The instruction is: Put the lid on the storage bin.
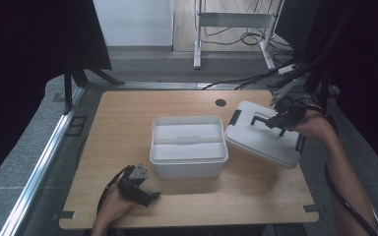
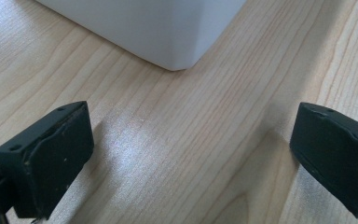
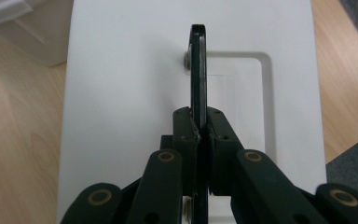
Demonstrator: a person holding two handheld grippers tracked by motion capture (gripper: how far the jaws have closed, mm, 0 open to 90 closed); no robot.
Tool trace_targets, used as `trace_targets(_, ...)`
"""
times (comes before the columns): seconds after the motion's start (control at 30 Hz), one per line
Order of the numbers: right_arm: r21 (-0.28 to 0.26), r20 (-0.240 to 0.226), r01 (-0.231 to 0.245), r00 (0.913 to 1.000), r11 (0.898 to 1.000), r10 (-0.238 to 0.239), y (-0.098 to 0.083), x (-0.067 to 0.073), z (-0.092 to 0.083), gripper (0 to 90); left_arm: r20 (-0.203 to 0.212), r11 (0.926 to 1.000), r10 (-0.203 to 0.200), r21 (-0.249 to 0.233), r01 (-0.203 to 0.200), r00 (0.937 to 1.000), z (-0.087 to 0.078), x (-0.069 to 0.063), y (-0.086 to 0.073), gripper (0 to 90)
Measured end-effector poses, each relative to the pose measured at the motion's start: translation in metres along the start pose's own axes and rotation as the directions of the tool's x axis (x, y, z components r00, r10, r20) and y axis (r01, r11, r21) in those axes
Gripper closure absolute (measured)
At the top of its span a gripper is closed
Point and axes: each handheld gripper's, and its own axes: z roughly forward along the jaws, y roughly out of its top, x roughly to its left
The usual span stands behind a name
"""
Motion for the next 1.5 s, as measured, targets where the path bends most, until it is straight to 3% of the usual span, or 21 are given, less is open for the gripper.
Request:
trace_targets(0.2, -0.018, 0.007, 0.044, 0.9990, 0.999, -0.044, 0.014, 0.002, -0.028, 84.3, 0.001, 1.0000, 0.000, 0.001, 0.000, 1.0000, 0.000, 0.000, 0.000, 0.0)
trace_targets(0.33, -0.060, 0.002, 0.076, 0.9971, 0.995, -0.076, 0.025, 0.004, -0.044, 84.4, 0.001, 1.0000, 0.000, 0.000, 0.000, 1.0000, 0.000, 0.000, 0.000, 0.0)
trace_targets(0.57, -0.079, -0.026, 0.154, 0.9872, 0.985, -0.157, 0.053, 0.018, -0.051, 84.3, 0.002, 1.0000, 0.001, 0.001, -0.001, 1.0000, 0.000, 0.000, 0.000, 0.0)
trace_targets(0.87, -0.107, -0.088, 0.262, 0.9585, 0.959, -0.271, 0.095, 0.039, -0.035, 84.3, 0.002, 1.0000, 0.001, 0.001, -0.001, 1.0000, 0.000, 0.000, 0.000, 0.0)
trace_targets(1.07, -0.127, -0.122, 0.320, 0.9344, 0.939, -0.335, 0.121, 0.054, -0.020, 84.3, 0.002, 1.0000, 0.002, 0.002, -0.002, 1.0000, 0.000, 0.000, 0.000, 0.0)
trace_targets(1.33, -0.145, -0.162, 0.370, 0.9060, 0.918, -0.391, 0.156, 0.077, 0.002, 84.2, 0.004, 1.0000, 0.002, 0.002, -0.002, 1.0000, 0.000, 0.000, 0.000, 0.0)
trace_targets(1.47, -0.166, -0.185, 0.397, 0.8869, 0.903, -0.424, 0.172, 0.088, 0.017, 84.2, 0.003, 1.0000, 0.001, 0.002, -0.001, 1.0000, 0.000, 0.000, 0.000, 0.0)
trace_targets(1.5, -0.167, -0.192, 0.395, 0.8855, 0.903, -0.423, 0.176, 0.092, 0.021, 84.2, 0.003, 1.0000, 0.001, 0.002, -0.001, 1.0000, 0.000, 0.000, 0.000, 0.0)
